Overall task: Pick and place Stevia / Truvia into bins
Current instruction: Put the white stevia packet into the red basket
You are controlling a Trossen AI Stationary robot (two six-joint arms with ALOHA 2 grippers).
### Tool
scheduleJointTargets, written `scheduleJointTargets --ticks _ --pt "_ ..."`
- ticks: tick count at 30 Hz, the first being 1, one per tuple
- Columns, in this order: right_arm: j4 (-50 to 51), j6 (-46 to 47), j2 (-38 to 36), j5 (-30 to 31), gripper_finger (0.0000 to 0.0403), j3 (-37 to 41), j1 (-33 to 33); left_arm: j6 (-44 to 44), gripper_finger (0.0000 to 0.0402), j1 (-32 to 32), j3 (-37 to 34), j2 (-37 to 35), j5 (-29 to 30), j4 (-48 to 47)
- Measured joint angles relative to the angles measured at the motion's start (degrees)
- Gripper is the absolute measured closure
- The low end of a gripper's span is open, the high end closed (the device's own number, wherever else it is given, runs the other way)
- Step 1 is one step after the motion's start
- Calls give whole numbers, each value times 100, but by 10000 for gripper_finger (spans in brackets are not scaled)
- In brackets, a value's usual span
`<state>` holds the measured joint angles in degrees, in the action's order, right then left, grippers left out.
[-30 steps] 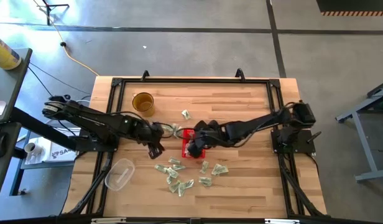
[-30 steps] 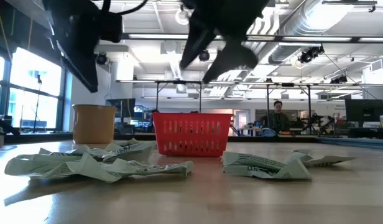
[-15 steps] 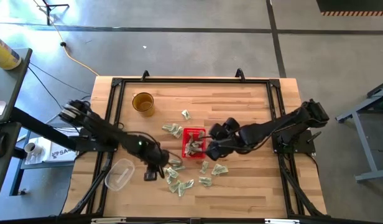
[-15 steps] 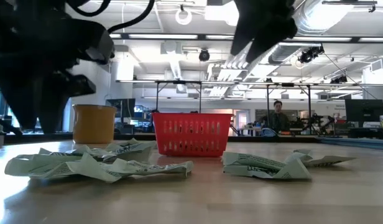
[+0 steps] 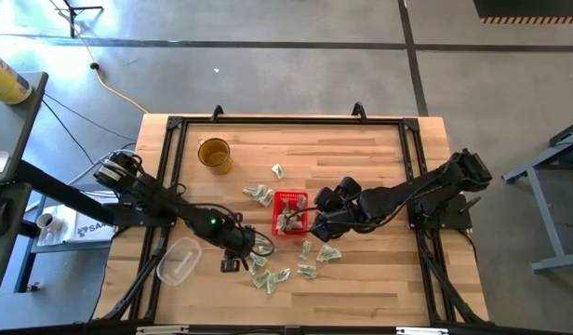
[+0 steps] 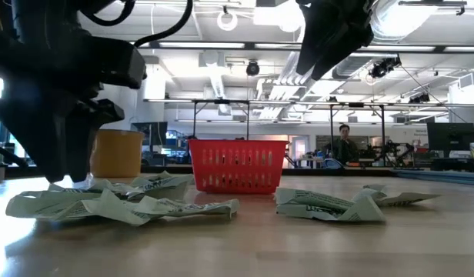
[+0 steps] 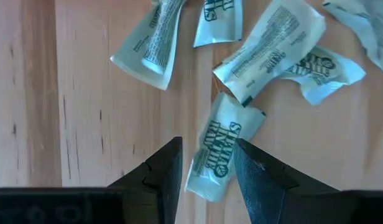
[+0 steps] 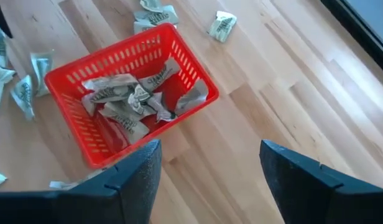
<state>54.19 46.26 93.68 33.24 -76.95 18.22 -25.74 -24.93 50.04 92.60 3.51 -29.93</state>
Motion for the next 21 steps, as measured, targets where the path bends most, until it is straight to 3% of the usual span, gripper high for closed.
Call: scheduleJointTargets --ticks 21 --pt "437 -181 3 -44 141 0 -328 438 208 15 168 179 356 -11"
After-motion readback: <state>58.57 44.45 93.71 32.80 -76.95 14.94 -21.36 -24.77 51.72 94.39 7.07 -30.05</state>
